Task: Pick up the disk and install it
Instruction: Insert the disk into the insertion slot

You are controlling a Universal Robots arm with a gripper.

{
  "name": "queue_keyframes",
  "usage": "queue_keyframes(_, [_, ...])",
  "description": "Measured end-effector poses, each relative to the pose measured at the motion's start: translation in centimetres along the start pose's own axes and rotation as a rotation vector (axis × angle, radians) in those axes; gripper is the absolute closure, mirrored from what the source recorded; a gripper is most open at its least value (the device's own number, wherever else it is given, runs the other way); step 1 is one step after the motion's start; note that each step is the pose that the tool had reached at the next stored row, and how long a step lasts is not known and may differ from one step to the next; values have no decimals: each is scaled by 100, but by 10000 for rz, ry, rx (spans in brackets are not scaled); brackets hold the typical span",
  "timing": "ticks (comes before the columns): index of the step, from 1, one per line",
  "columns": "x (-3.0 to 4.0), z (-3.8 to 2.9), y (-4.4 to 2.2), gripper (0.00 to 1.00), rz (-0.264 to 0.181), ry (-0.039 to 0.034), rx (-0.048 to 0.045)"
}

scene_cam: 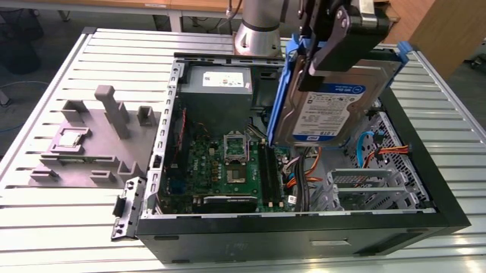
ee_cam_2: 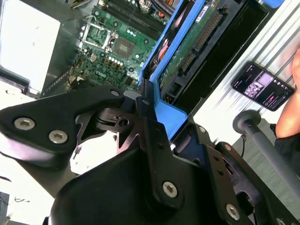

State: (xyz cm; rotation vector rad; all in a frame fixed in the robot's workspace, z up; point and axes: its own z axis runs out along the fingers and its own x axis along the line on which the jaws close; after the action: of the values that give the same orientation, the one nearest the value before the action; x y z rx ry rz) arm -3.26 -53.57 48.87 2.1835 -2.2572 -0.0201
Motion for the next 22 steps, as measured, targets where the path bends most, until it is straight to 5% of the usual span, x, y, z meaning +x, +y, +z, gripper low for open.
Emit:
queue_keyframes(5, [-2,7,-96,64,-1,3,-1])
queue_keyframes(22, [82,23,-114,64,0,3,-1])
